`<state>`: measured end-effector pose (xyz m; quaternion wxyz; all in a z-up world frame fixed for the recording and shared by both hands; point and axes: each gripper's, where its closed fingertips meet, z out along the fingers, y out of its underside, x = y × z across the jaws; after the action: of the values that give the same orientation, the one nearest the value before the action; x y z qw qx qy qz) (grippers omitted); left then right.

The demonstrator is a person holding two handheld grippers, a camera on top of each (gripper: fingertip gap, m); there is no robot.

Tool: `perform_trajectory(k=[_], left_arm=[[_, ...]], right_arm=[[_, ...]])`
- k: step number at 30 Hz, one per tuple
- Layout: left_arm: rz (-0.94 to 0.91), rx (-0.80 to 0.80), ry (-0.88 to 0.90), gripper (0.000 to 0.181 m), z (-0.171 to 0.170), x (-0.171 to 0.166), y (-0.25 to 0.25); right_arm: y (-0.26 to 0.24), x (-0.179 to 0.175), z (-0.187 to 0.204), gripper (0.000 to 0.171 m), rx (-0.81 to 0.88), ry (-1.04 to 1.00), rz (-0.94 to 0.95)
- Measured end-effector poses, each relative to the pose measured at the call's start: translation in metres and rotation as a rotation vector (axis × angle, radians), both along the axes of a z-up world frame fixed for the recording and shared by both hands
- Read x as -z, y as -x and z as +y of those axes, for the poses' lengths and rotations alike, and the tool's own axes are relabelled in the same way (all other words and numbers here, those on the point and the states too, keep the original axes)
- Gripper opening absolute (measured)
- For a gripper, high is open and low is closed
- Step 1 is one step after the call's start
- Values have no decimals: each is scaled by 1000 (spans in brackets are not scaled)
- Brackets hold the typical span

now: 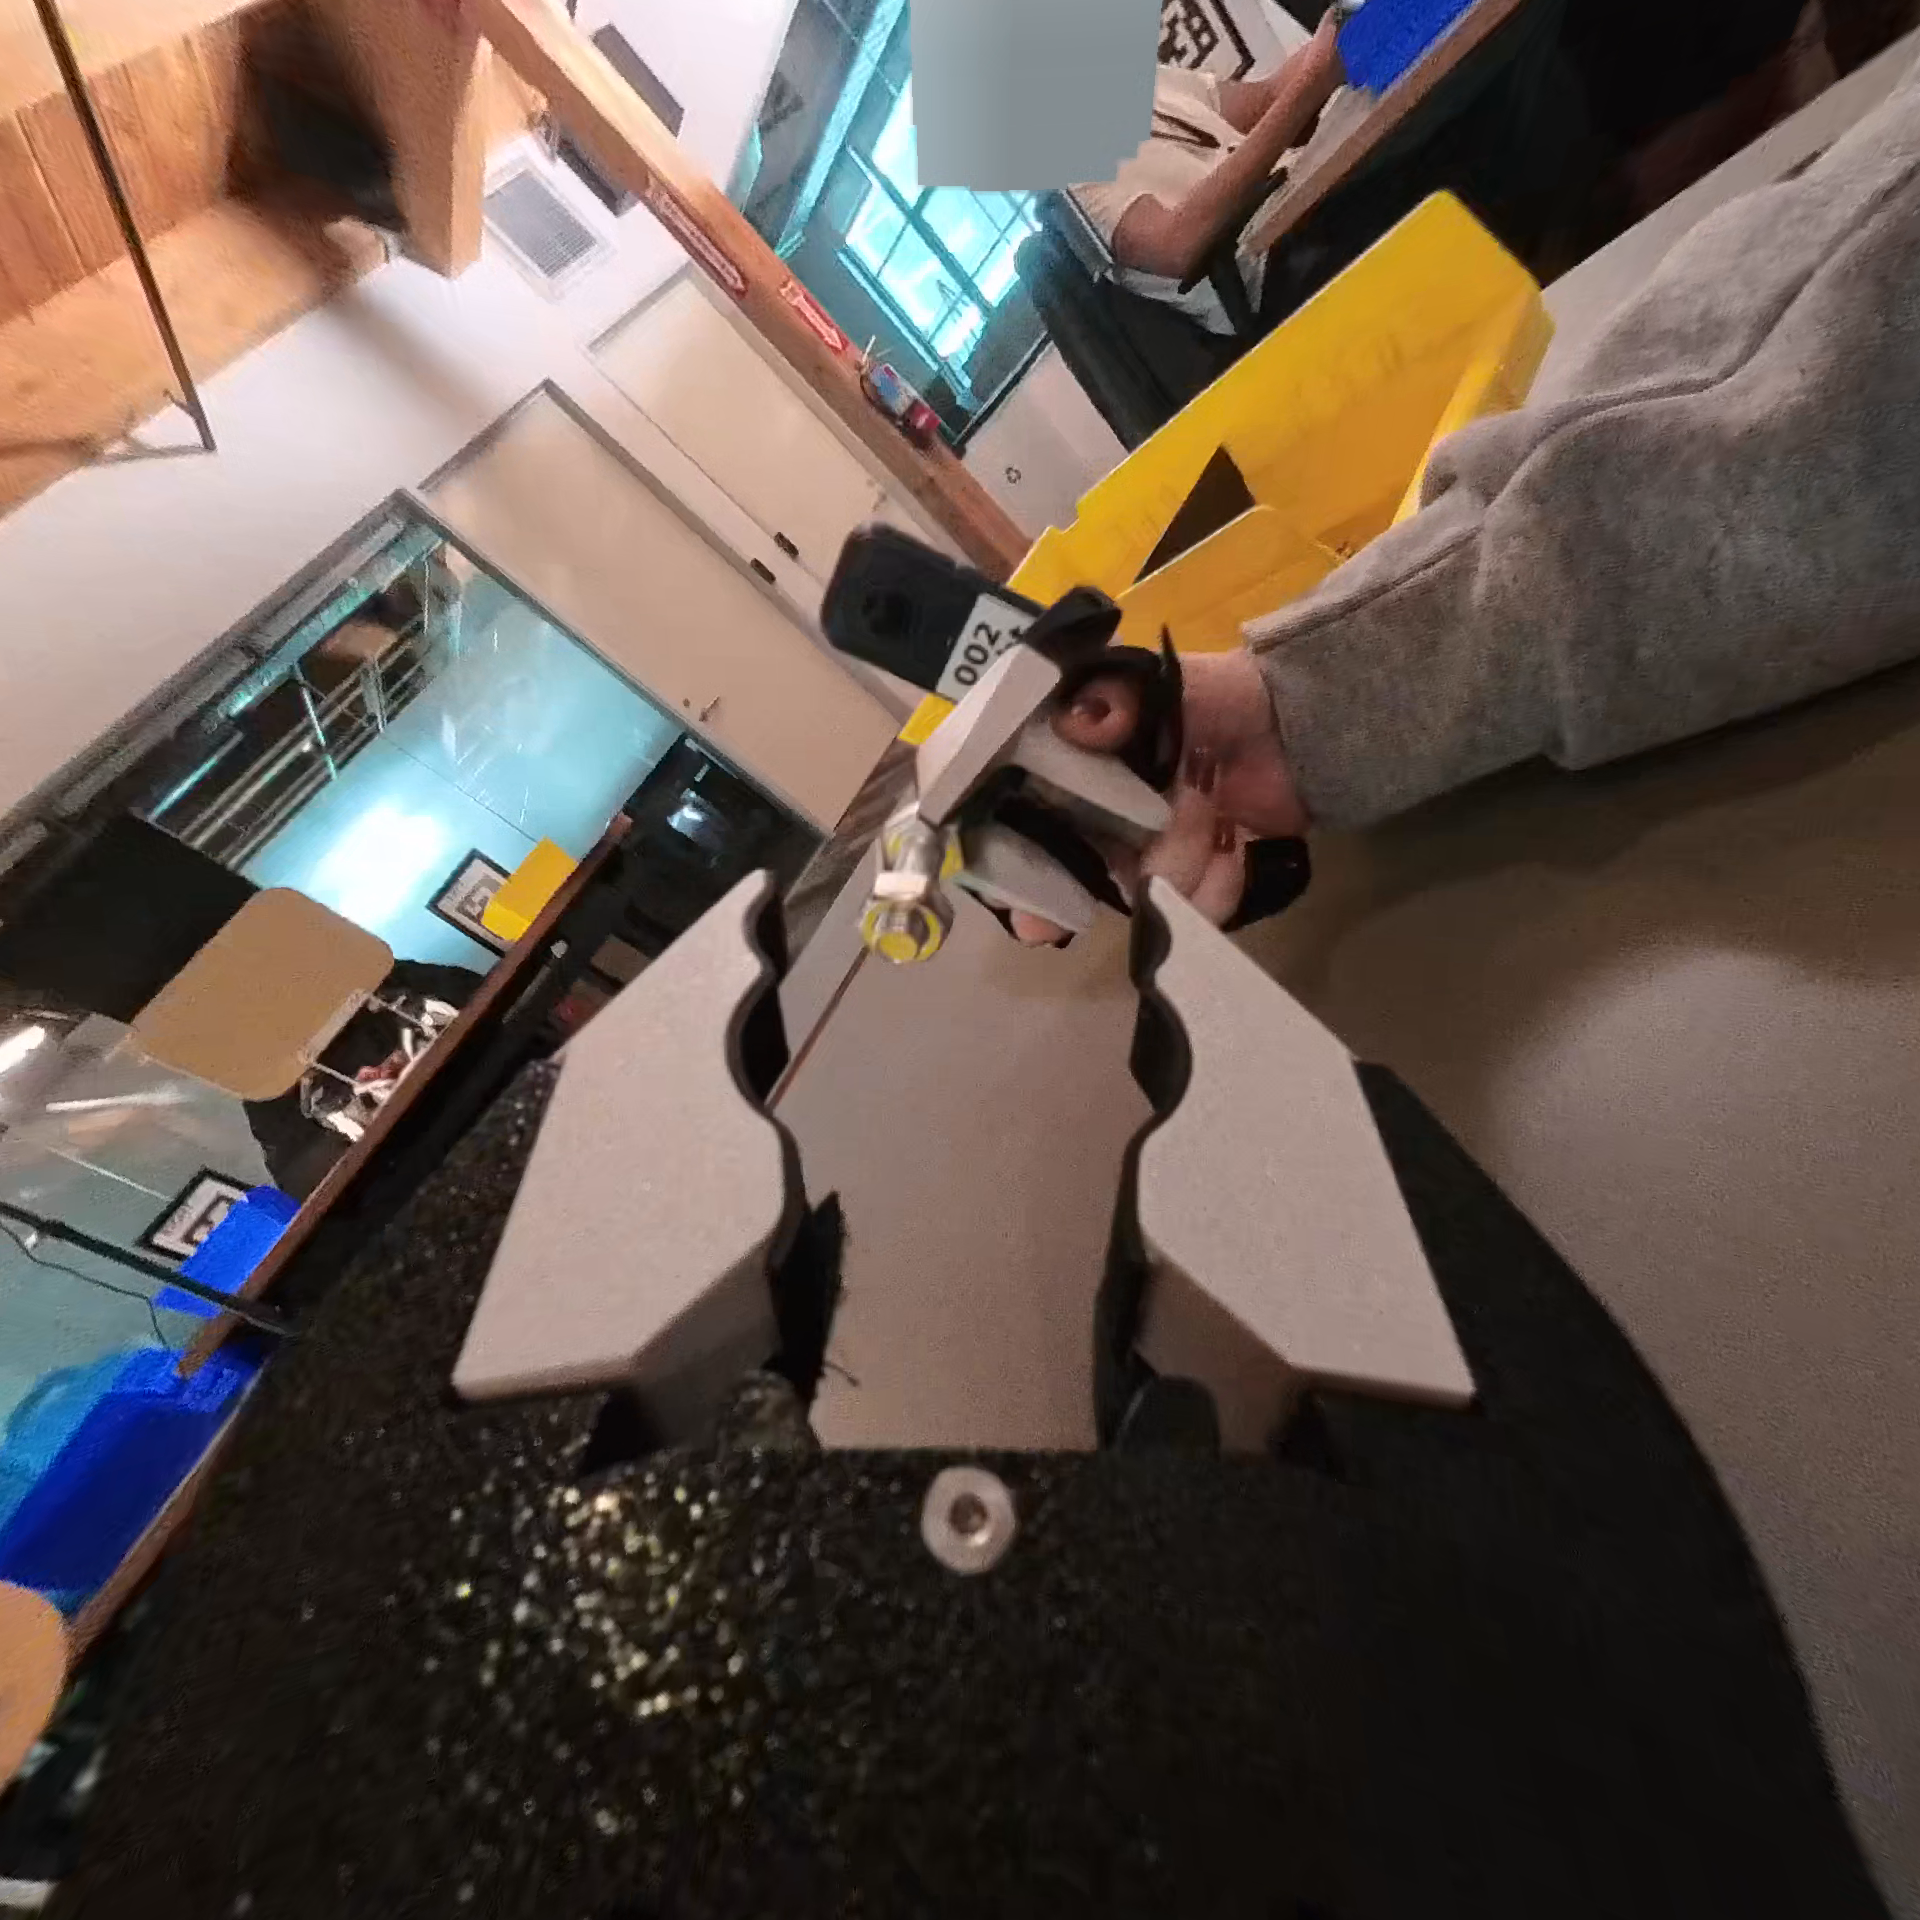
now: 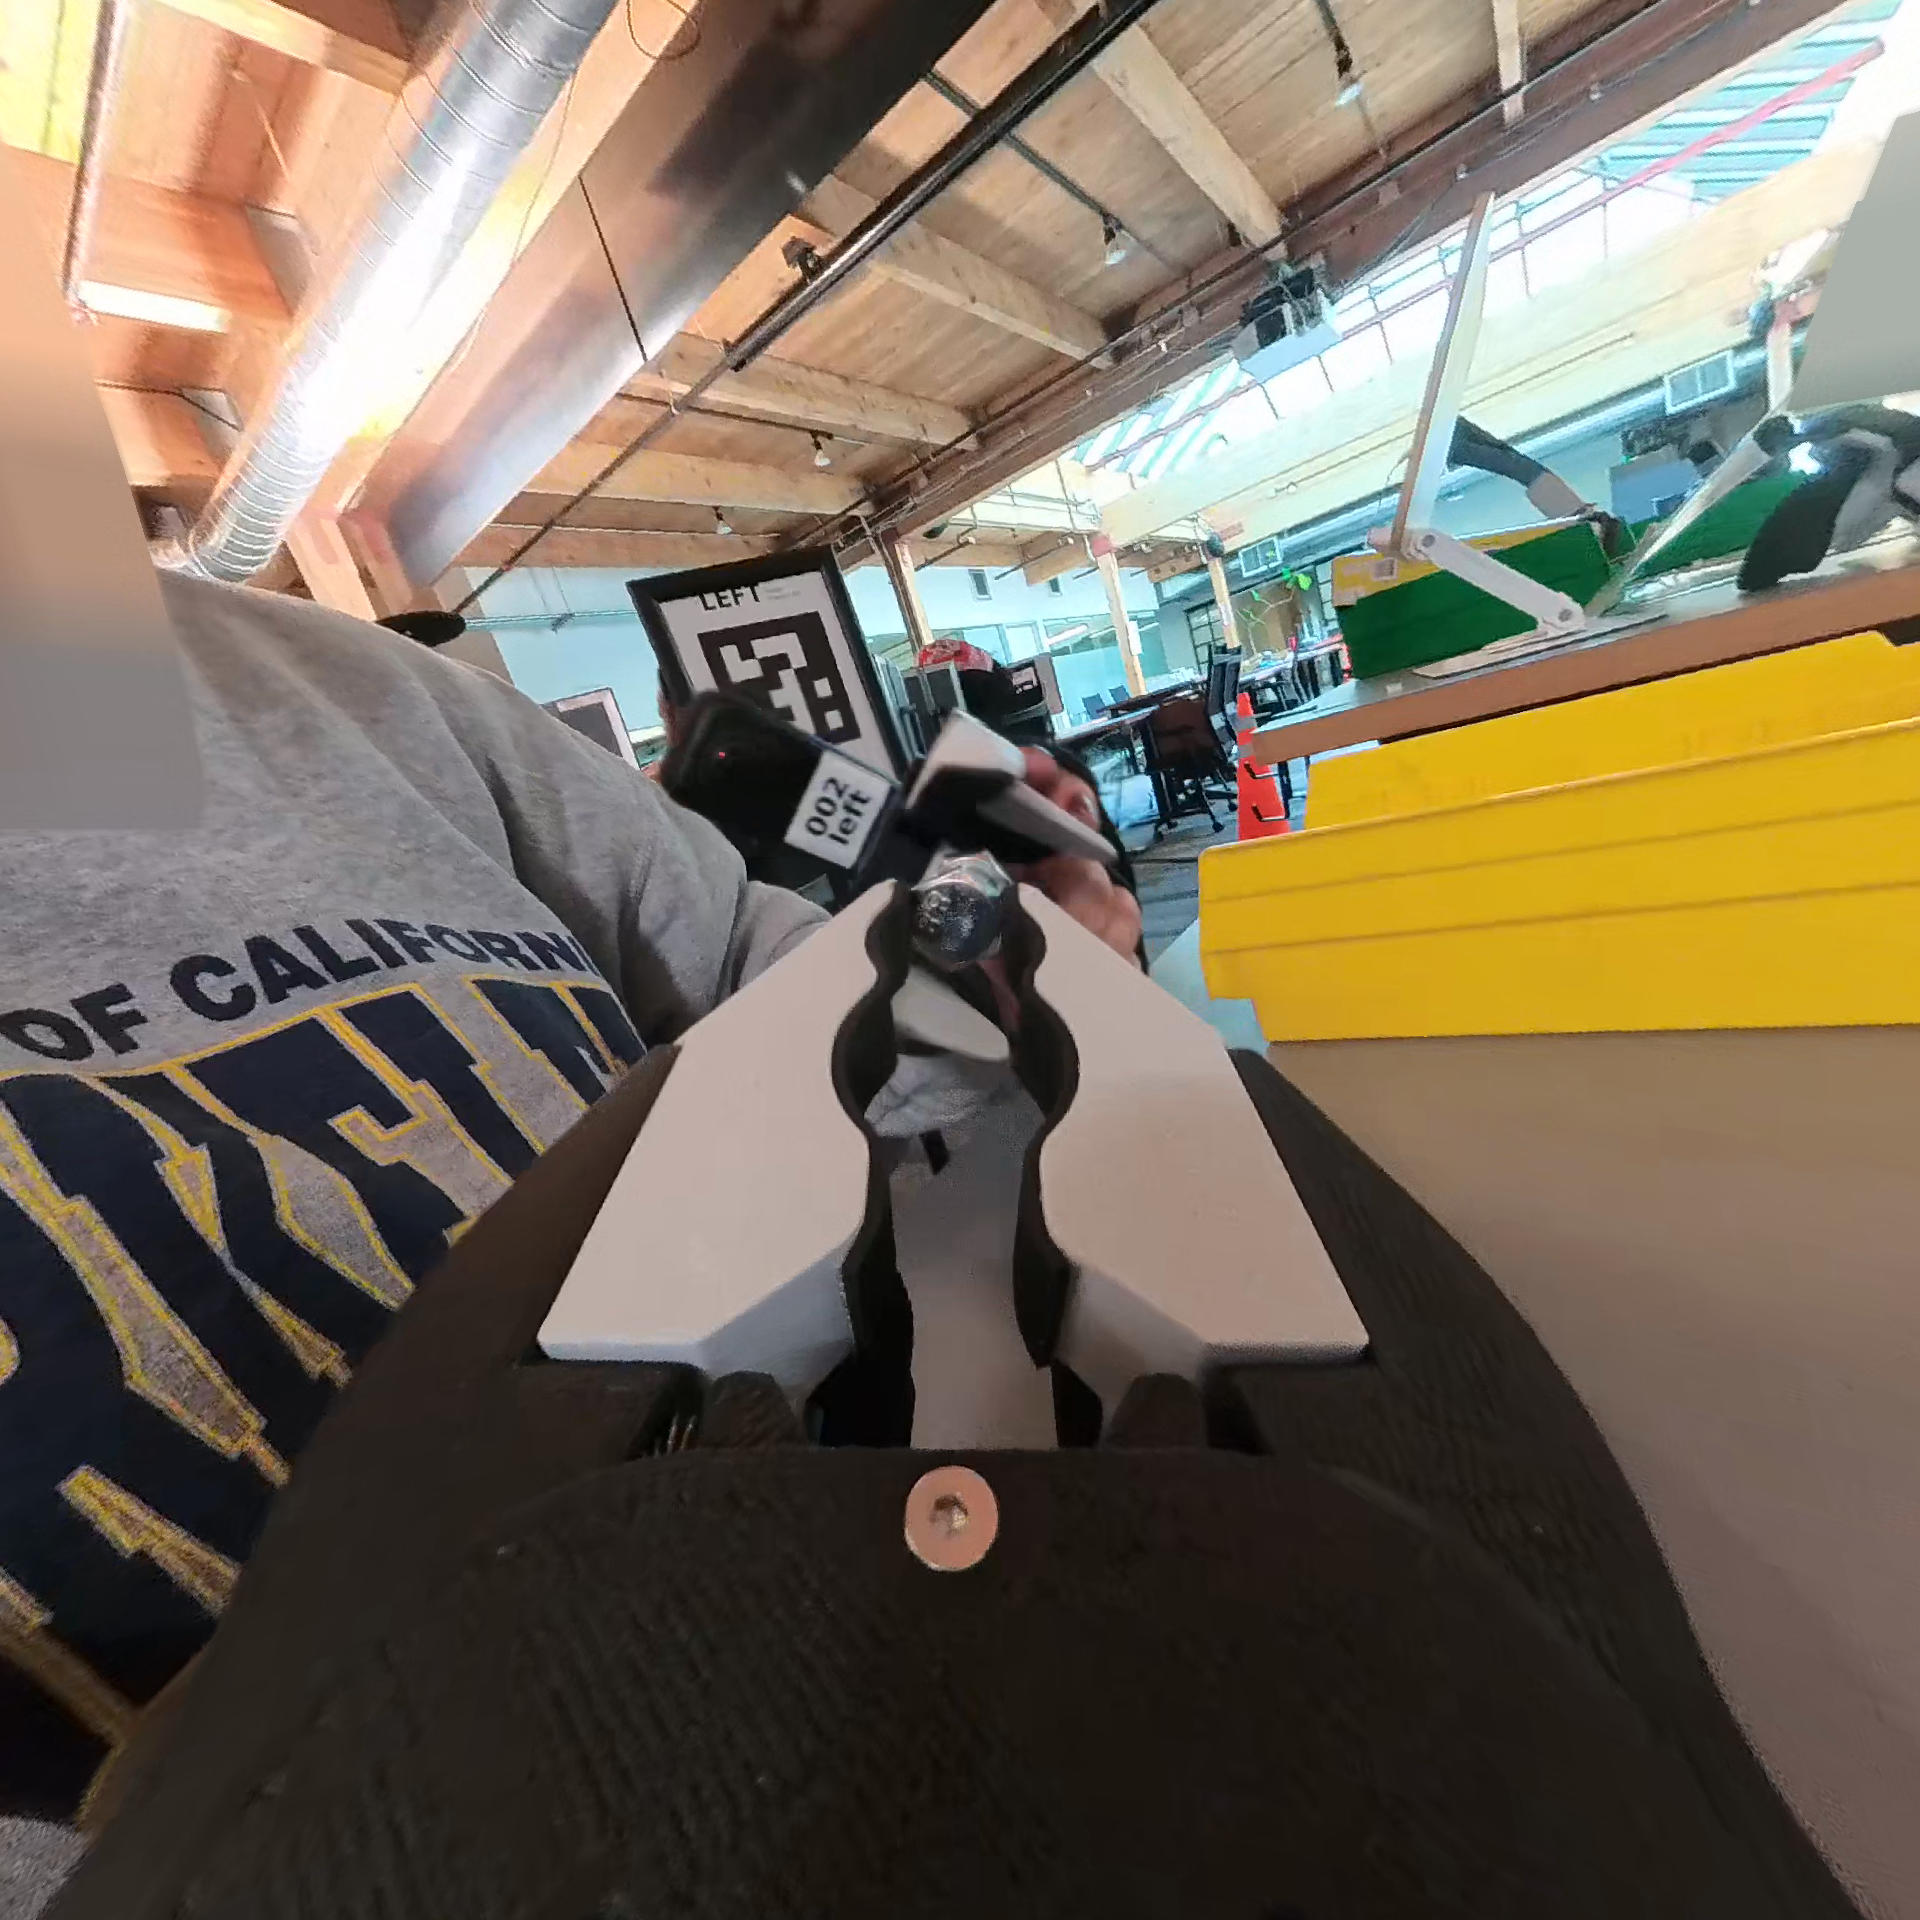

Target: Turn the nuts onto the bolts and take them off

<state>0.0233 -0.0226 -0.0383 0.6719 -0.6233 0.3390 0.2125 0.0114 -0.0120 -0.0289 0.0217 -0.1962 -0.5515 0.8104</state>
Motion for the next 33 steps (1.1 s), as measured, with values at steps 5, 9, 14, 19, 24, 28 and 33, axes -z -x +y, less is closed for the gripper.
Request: perform_trajectory(k=[5, 9, 14, 19, 24, 28, 33], left_arm=[[-87, -26, 265, 72, 12, 45, 9], [-110, -40, 122, 71, 7, 26, 10], [30, 6, -33, 64, -1, -1, -16], [-98, -83, 291, 63, 14, 57, 13], [-66, -71, 77, 55, 8, 23, 9], [-19, -92, 12, 36, 6, 13, 10], [-112, -41, 69, 17, -1, 6, 5]], right_arm=[[-7, -9, -4, 15, -38, 38, 31], [-2, -4, -1, 15, -18, 27, 10], [-2, -2, -2, 15, -42, 42, -7], [-9, -14, -1, 15, -72, 103, 31], [-2, -4, 0, 15, -54, 68, -10], [-2, 0, -4, 15, -70, 57, -27], [-4, 4, -10, 15, -86, 18, -30]])
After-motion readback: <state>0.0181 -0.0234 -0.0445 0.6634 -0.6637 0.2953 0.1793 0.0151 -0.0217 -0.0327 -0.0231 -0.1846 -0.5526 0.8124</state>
